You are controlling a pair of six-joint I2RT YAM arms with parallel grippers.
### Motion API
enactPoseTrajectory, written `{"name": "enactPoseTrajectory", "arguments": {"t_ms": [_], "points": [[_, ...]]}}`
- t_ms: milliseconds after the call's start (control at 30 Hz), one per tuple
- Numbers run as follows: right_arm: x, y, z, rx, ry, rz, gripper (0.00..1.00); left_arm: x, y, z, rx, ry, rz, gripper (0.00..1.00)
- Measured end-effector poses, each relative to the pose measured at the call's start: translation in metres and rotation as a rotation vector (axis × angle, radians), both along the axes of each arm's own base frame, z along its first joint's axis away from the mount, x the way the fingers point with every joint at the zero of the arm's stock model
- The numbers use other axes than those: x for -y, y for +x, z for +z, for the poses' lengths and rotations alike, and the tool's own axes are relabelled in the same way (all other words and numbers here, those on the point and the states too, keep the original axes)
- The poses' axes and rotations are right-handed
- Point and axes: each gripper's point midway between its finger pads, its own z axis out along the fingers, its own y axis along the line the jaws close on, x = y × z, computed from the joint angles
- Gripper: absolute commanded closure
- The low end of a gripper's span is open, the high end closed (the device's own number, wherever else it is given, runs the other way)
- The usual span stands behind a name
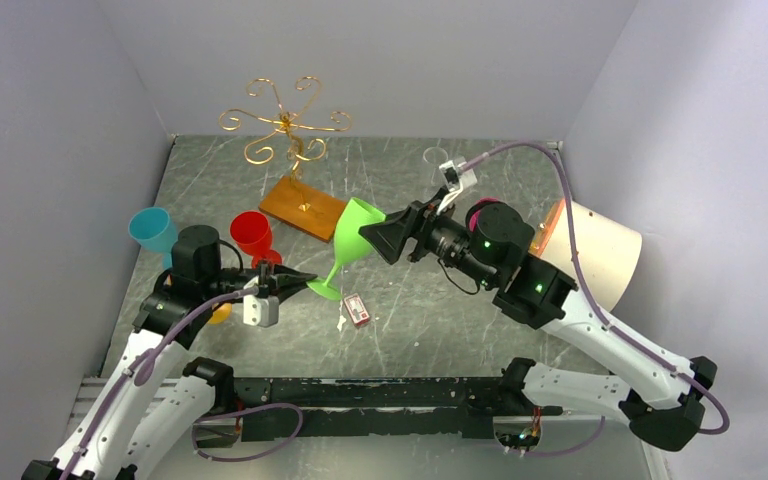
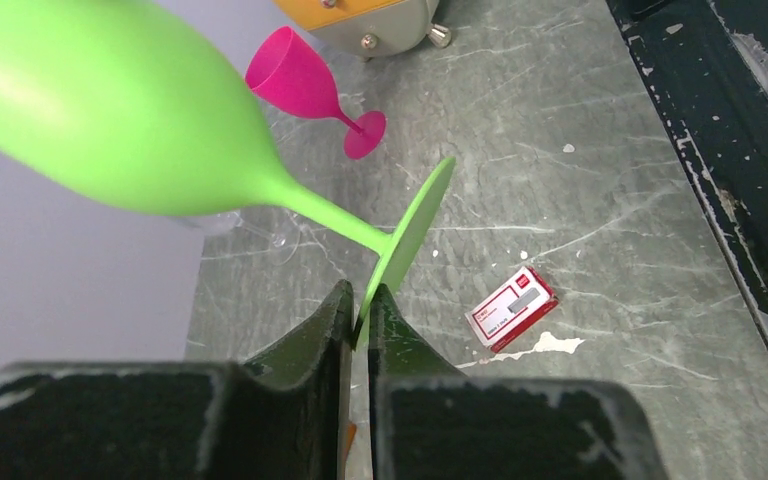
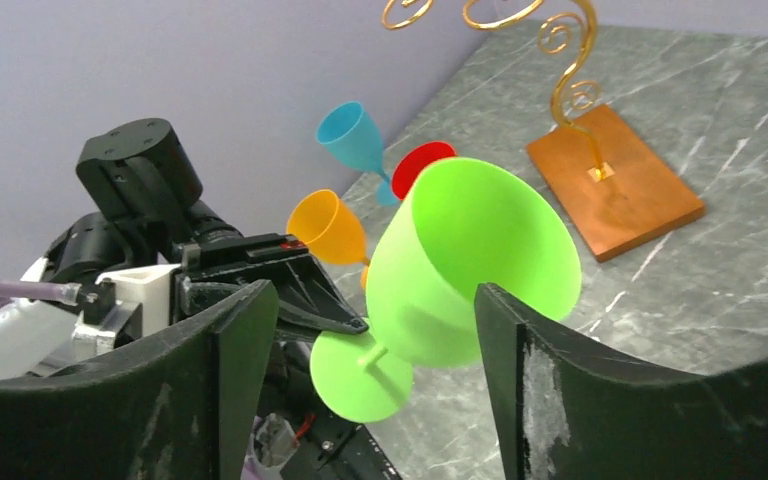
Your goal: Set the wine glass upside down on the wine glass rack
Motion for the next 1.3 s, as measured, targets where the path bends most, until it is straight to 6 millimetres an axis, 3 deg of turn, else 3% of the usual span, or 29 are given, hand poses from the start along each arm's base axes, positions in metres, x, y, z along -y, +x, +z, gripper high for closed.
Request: {"name": "enactPoseTrajectory", "arguments": {"t_ms": [300,500,800,1100,1300], "points": [[0.024,-0.005,-0.008,0.082,-0.011,-0.042,0.13,-0.001,0.001,0.003,-0.033,-0.012,0.024,0.93],[0.03,-0.006,-0.024,0.136,-0.05,-0.041,0.19,-0.001,-0.001,0.015,-0.039,-0.046,0.037,0.93],[0.016,0.011,-0.038,0.226,-0.166,-0.038,0.32,0.0,-0.006,0.057,-0.059,-0.173,0.073,0.93],[-0.016,-0.027,-0.021,0.442,-0.114,0.247,0.41,-0.006,-0.019,0.109,-0.176,-0.371,0.146,0.93],[-0.028,-0.051,-0.002,0.529,-0.009,0.367,0.52,-0.011,-0.014,0.141,-0.423,-0.478,0.245,0.93]]}}
